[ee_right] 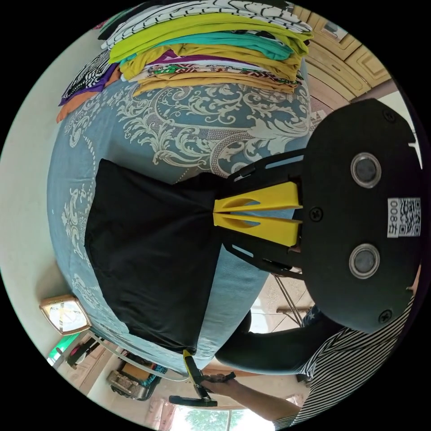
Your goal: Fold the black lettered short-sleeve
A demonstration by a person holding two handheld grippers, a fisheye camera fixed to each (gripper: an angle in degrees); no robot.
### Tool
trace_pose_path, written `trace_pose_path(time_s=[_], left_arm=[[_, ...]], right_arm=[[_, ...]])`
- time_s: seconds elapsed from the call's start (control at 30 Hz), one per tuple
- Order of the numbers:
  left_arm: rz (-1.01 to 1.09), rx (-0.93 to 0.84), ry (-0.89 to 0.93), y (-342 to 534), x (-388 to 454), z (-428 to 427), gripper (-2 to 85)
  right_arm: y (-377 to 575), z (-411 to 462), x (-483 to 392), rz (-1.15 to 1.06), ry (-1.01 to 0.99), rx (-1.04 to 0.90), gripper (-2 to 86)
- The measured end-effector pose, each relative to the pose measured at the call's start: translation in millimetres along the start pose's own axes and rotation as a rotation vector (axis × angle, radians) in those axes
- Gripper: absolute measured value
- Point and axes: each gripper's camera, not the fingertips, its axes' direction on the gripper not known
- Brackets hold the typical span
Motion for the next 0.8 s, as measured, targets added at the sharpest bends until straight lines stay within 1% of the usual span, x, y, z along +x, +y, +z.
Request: trace_pose_path(time_s=[0.03, 0.07, 0.1, 0.17, 0.2, 0.27, 0.33, 0.43, 0.5, 0.53, 0.57, 0.7, 0.73, 0.8], left_arm=[[0.001, -0.034, -0.006, -4, 7, 4, 0.2], [-0.003, -0.134, -0.006, -11, 19, 17, 0.3], [-0.021, -0.084, 0.014, -15, 28, 9, 0.3], [-0.069, -0.065, 0.046, -21, 41, -3, 0.4], [-0.052, -0.024, 0.061, -24, 56, -13, 0.5], [-0.011, 0.002, 0.085, -28, 82, -25, 0.8], [0.041, 0.004, 0.140, -34, 113, -29, 1.4], [0.147, -0.015, 0.225, -50, 179, -27, 2.5], [0.247, -0.050, 0.269, -69, 242, -21, 3.2], [0.274, -0.056, 0.274, -73, 259, -20, 3.3], [0.331, -0.069, 0.282, -83, 293, -18, 3.7], [0.528, -0.095, 0.300, -116, 412, -15, 5.2], [0.557, -0.097, 0.298, -120, 430, -15, 5.5], [0.658, -0.101, 0.286, -134, 492, -14, 6.6]], right_arm=[[3, 1, 5, 0.015, -0.021, 0.011, 0.3], [5, 0, 13, 0.047, -0.050, 0.015, 0.4], [6, -1, 17, 0.066, -0.067, 0.019, 0.5], [19, -15, 36, 0.134, -0.131, 0.098, 0.9], [24, -18, 41, 0.148, -0.145, 0.123, 1.1], [39, -25, 66, 0.216, -0.188, 0.190, 2.5], [46, -21, 86, 0.268, -0.238, 0.198, 5.1], [44, -5, 110, 0.292, -0.345, 0.165, 7.7], [40, 6, 115, 0.285, -0.376, 0.145, 8.0], [37, 13, 119, 0.294, -0.376, 0.129, 8.1], [36, 21, 123, 0.308, -0.384, 0.112, 7.9], [38, 31, 138, 0.336, -0.420, 0.132, 6.2], [37, 34, 143, 0.336, -0.445, 0.131, 5.3], [36, 41, 150, 0.337, -0.489, 0.129, 3.9]])
